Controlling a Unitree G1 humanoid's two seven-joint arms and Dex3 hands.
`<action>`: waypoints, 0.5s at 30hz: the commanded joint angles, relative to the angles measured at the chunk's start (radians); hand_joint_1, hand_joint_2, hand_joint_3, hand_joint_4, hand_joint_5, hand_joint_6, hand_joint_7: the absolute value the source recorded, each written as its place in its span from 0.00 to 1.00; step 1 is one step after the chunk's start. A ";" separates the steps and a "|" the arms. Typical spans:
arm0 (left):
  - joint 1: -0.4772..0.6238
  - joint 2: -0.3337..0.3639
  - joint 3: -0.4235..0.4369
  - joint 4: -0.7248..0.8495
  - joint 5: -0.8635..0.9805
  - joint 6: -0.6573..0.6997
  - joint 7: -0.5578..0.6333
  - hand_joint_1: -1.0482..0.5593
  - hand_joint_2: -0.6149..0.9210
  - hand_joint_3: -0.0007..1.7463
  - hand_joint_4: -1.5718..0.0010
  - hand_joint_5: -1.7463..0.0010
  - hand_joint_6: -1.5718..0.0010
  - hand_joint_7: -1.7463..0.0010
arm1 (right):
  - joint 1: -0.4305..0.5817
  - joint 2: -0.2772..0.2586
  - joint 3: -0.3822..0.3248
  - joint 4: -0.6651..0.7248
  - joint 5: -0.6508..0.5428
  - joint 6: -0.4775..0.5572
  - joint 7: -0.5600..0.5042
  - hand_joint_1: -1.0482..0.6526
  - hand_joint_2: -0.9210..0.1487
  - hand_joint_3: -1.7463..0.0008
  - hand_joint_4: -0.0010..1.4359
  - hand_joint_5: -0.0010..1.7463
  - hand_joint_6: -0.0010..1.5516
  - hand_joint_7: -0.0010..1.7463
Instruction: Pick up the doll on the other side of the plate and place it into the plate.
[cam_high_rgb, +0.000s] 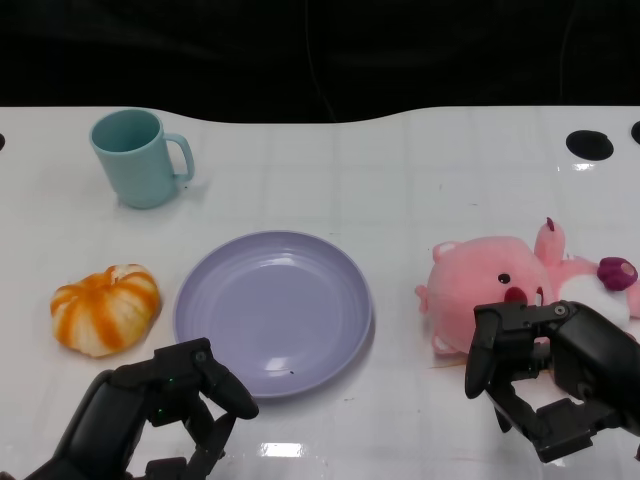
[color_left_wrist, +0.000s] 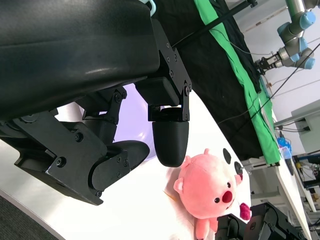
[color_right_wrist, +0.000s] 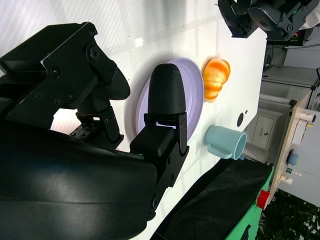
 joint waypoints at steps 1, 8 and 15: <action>-0.005 0.015 0.007 0.011 -0.001 -0.007 -0.005 0.60 0.77 0.59 0.50 0.14 0.48 0.33 | -0.011 -0.009 -0.007 0.010 0.000 -0.019 0.001 0.67 0.46 0.25 0.55 0.93 0.49 0.78; -0.007 0.020 0.010 0.017 -0.001 -0.018 -0.008 0.60 0.76 0.60 0.50 0.14 0.48 0.33 | -0.012 -0.011 -0.006 0.009 0.000 -0.013 0.002 0.67 0.45 0.26 0.54 0.93 0.48 0.78; -0.006 0.020 0.007 0.014 -0.003 -0.013 -0.006 0.60 0.76 0.61 0.50 0.14 0.49 0.33 | -0.011 -0.008 -0.008 0.013 0.005 -0.014 0.001 0.66 0.45 0.26 0.55 0.93 0.49 0.78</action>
